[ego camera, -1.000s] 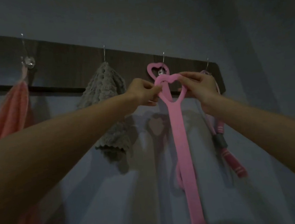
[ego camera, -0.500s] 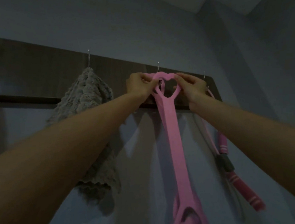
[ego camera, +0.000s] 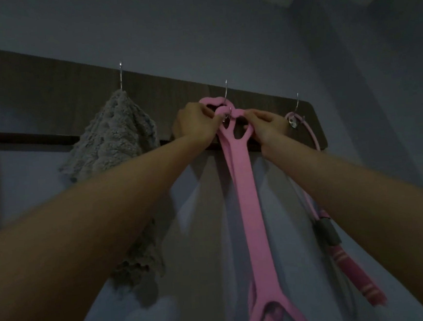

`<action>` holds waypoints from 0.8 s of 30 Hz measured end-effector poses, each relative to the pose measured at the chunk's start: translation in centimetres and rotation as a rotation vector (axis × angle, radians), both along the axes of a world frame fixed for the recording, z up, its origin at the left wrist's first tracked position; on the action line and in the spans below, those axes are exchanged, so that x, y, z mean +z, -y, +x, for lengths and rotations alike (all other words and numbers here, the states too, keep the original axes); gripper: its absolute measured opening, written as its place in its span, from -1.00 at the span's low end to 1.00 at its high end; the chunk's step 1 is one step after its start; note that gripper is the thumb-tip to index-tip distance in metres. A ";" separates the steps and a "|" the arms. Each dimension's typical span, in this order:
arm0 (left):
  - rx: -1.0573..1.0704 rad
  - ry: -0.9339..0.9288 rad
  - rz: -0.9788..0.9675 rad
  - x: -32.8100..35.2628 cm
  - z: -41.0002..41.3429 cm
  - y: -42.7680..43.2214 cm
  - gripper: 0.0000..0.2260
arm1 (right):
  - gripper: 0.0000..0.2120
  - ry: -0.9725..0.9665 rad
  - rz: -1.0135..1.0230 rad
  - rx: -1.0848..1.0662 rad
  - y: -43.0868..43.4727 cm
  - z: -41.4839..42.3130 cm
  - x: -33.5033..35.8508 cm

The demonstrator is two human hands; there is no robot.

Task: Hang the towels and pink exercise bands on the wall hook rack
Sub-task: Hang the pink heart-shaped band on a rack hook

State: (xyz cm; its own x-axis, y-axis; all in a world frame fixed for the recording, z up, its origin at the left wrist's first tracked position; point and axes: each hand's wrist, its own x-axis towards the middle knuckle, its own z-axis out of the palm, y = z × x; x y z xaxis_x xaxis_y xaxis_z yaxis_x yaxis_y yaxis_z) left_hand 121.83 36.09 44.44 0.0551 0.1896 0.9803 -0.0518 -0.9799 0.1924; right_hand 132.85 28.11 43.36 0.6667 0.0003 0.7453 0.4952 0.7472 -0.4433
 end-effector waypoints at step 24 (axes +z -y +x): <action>-0.334 -0.080 -0.313 -15.6 1.5 0.6 -0.53 | -0.57 0.180 -0.407 0.069 2.6 -0.6 -16.3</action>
State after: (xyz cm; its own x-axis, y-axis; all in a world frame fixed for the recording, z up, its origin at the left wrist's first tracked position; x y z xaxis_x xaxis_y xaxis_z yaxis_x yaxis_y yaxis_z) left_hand 123.35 35.54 28.86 0.2371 0.4344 0.8690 -0.3276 -0.8063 0.4924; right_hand 132.23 25.55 27.03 0.5143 0.3575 0.7795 0.5463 0.5641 -0.6191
